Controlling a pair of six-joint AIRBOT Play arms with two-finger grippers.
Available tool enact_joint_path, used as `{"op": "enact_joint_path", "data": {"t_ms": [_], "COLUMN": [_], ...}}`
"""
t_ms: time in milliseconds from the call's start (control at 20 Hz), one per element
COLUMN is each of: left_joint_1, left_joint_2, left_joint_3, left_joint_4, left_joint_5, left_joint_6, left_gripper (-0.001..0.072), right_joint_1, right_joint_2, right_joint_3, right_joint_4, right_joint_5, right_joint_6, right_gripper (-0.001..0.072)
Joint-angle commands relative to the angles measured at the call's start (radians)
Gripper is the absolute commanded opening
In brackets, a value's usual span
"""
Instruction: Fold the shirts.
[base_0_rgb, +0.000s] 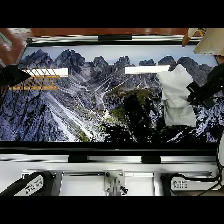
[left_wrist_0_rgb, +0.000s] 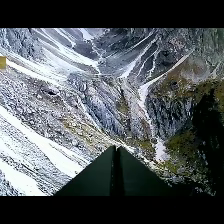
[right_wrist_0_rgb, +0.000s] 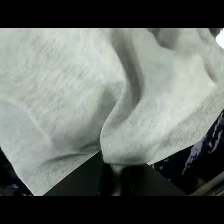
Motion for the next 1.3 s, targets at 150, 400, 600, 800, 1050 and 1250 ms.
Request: {"op": "enact_joint_path", "data": {"t_ms": [150, 400, 600, 800, 1050, 1250], "left_joint_1": [0.0, 0.0, -0.005, -0.014, -0.015, -0.132], "left_joint_2": [0.0, 0.0, 0.0, 0.0, -0.002, -0.035], "left_joint_3": [0.0, 0.0, 0.0, 0.0, 0.0, 0.012], "left_joint_4": [0.0, 0.0, 0.0, 0.0, 0.0, 0.175], "left_joint_5": [0.0, 0.001, 0.001, 0.001, 0.006, 0.025], "left_joint_6": [0.0, 0.0, 0.0, 0.0, 0.0, 0.001], "left_gripper": [0.0041, 0.0041, 0.0041, 0.0041, 0.0041, 0.0037], "right_joint_1": [0.018, -0.004, 0.003, 0.036, 0.021, 0.033], "right_joint_2": [0.001, 0.082, 0.138, 0.138, 0.142, 0.145], "right_joint_3": [-0.156, -0.1, -0.094, -0.241, -0.177, 0.178], "right_joint_4": [-0.036, -0.025, -0.07, -0.134, -0.288, -0.414], "right_joint_5": [0.04, 0.038, -0.033, -0.04, -0.192, 0.034], "right_joint_6": [0.056, 0.06, 0.095, 0.097, -0.089, -0.228], "right_gripper": [0.0077, 0.0077, 0.0077, 0.0236, 0.0676, 0.0676]}}
